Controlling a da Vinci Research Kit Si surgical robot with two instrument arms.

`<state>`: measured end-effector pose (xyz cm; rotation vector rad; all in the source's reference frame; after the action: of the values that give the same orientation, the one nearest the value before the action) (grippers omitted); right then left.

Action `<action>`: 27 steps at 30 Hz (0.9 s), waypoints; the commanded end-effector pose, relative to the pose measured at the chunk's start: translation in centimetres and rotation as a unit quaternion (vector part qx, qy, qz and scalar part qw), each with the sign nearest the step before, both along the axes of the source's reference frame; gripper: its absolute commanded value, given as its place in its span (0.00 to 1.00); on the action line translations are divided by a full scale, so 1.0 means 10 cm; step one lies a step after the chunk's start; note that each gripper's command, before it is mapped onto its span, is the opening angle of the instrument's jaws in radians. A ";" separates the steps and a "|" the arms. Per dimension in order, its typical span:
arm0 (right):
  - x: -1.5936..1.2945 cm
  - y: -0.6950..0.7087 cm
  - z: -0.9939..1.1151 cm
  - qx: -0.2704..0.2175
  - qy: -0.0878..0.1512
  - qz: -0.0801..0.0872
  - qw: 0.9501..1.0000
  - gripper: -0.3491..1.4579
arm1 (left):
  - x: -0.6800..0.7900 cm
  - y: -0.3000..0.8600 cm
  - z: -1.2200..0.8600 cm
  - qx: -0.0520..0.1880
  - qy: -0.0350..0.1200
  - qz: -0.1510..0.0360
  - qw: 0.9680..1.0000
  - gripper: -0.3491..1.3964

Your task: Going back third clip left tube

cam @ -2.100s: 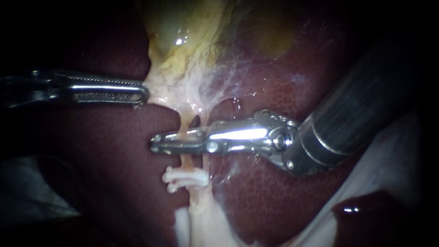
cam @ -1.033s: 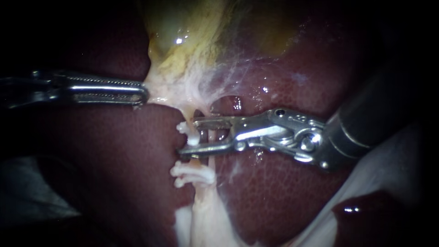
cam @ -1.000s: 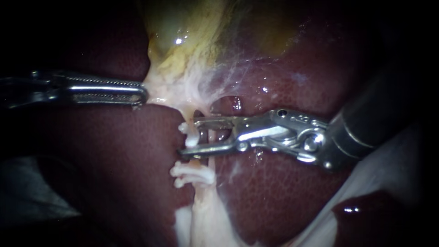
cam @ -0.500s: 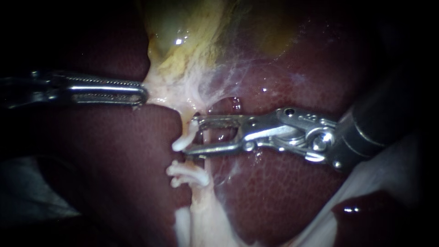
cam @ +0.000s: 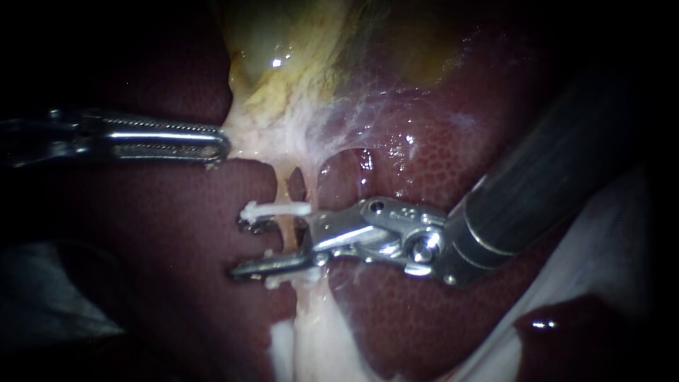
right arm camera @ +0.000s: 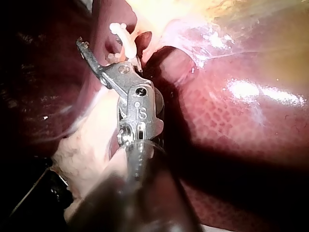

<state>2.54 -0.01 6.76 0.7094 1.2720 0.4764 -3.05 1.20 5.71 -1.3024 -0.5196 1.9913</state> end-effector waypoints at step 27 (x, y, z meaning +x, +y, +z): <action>-0.069 0.038 -0.026 -0.086 -0.006 0.013 0.996 0.47 | 0.000 0.000 0.000 0.000 0.000 0.000 1.000 0.00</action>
<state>1.83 0.37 6.48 0.5468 1.2967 0.3860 -3.05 1.20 5.71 -1.3024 -0.5200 1.9918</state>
